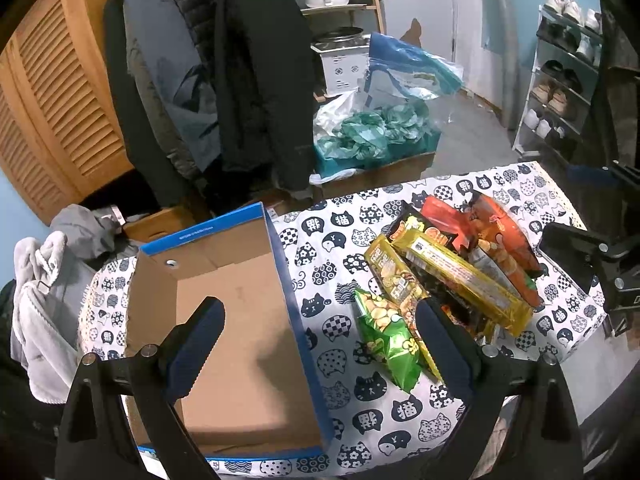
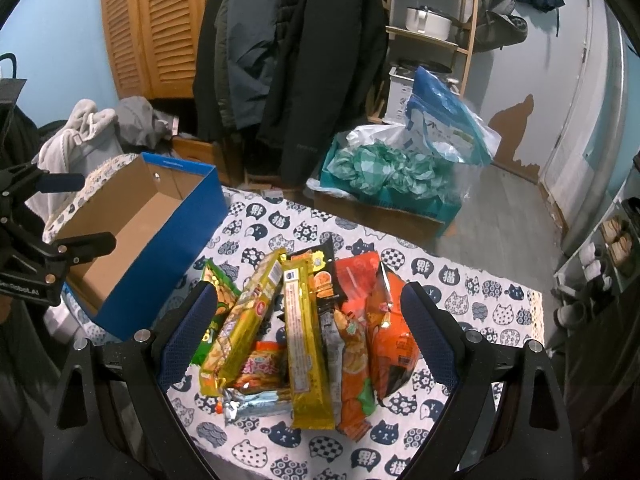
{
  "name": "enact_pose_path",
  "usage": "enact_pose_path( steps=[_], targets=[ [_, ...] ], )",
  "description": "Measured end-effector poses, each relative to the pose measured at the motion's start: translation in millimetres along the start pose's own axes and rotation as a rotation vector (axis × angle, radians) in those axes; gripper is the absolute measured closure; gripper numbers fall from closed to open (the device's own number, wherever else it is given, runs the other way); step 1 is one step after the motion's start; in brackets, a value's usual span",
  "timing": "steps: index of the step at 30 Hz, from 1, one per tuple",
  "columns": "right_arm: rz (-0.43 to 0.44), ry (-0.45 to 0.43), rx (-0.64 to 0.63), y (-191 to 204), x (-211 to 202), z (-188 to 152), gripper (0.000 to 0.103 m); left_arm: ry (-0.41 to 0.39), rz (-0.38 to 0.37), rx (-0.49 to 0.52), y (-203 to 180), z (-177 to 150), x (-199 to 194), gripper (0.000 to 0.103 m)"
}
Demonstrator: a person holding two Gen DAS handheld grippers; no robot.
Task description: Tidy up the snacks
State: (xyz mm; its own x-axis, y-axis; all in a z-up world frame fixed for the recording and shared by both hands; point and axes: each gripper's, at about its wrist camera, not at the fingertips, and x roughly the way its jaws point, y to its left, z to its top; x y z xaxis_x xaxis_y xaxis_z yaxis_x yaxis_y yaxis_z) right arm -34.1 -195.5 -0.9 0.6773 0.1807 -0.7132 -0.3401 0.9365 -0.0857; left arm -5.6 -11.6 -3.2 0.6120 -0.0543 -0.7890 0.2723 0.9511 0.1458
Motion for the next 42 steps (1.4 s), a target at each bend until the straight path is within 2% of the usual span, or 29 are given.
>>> enact_pose_path(
  steps=[42],
  targets=[
    [-0.002,0.005,-0.002,4,3,1,0.012,0.005,-0.010,0.005,-12,-6,-1,0.005]
  ],
)
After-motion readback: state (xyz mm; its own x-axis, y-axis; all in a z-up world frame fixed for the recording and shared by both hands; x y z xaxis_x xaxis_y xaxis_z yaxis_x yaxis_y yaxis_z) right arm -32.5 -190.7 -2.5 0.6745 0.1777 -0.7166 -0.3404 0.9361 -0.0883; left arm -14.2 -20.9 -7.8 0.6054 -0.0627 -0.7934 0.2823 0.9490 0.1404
